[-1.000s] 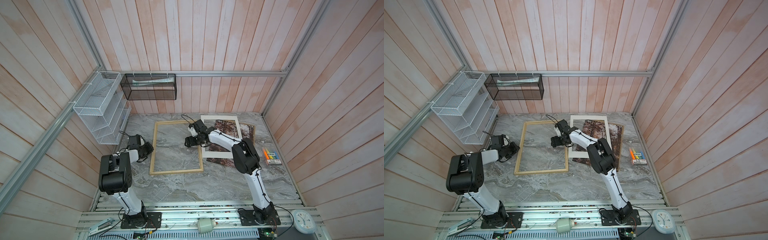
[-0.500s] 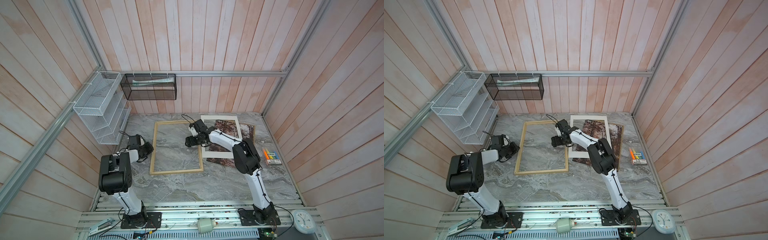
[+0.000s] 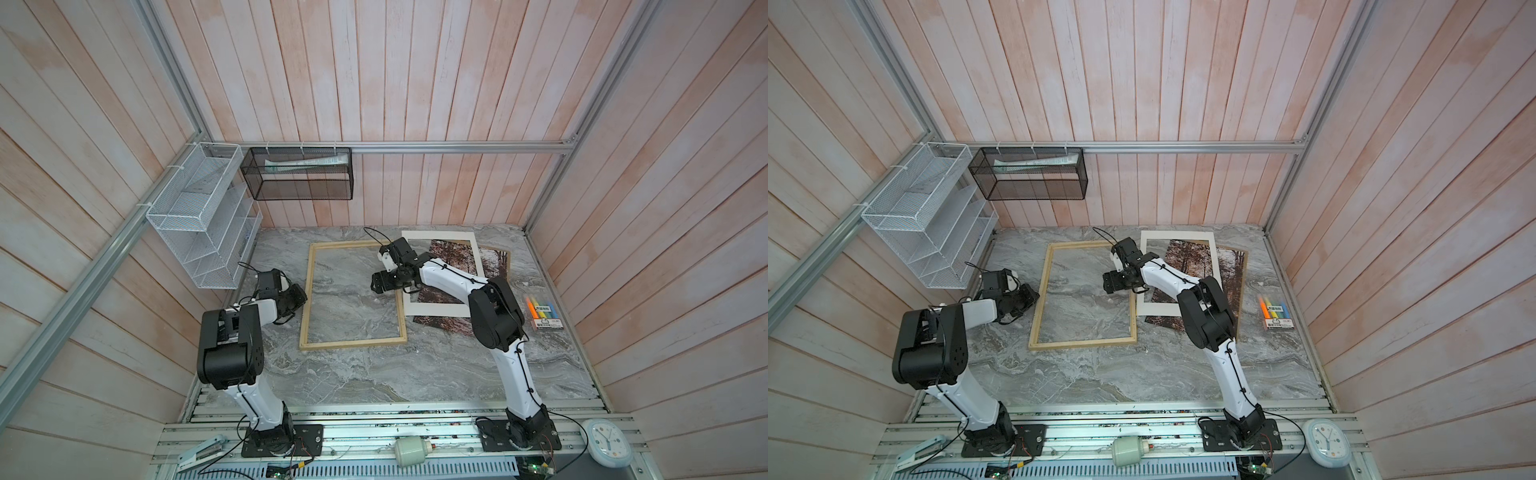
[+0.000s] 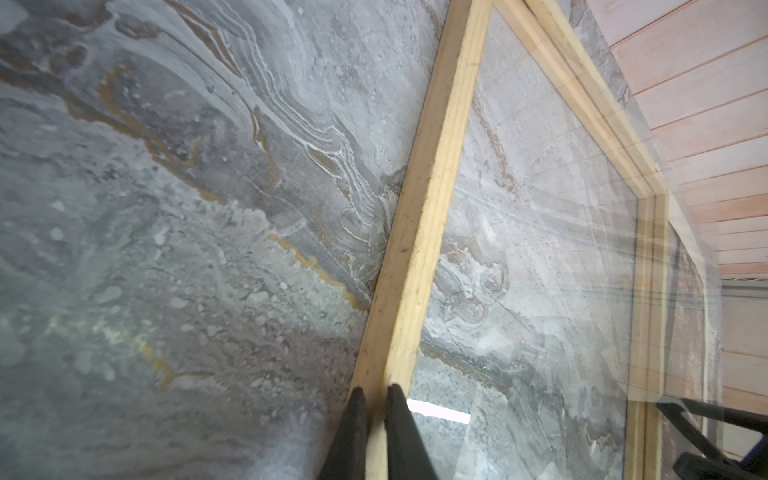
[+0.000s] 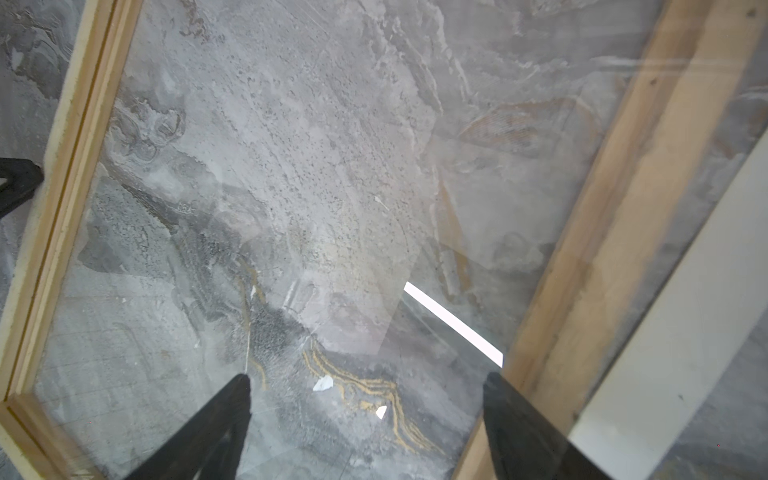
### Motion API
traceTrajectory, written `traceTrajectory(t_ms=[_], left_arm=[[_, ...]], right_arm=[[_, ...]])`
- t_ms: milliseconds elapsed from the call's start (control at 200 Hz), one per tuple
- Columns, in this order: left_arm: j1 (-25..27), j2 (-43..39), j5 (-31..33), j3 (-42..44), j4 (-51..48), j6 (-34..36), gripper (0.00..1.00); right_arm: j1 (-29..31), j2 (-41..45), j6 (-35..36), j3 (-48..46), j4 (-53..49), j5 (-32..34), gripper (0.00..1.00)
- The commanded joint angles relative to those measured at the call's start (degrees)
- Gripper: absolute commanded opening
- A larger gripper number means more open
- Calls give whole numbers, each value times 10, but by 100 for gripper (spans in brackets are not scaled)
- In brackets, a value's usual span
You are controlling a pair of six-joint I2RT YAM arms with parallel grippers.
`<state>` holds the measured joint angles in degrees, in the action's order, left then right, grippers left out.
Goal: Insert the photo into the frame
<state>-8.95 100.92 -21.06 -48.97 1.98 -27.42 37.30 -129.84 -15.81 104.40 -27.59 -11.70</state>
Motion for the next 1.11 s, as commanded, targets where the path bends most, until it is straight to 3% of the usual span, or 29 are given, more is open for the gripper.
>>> traceTrajectory(t_ms=[0,640,1100], left_arm=[[7,24,-8,2,-38,6,13],[7,26,-10,1,-39,7,12],[7,25,-10,2,-39,7,12]], right_arm=[[-4,30,7,-12,4,8,88],[-9,34,2,-33,20,-18,88],[-10,48,10,-41,12,16,88]])
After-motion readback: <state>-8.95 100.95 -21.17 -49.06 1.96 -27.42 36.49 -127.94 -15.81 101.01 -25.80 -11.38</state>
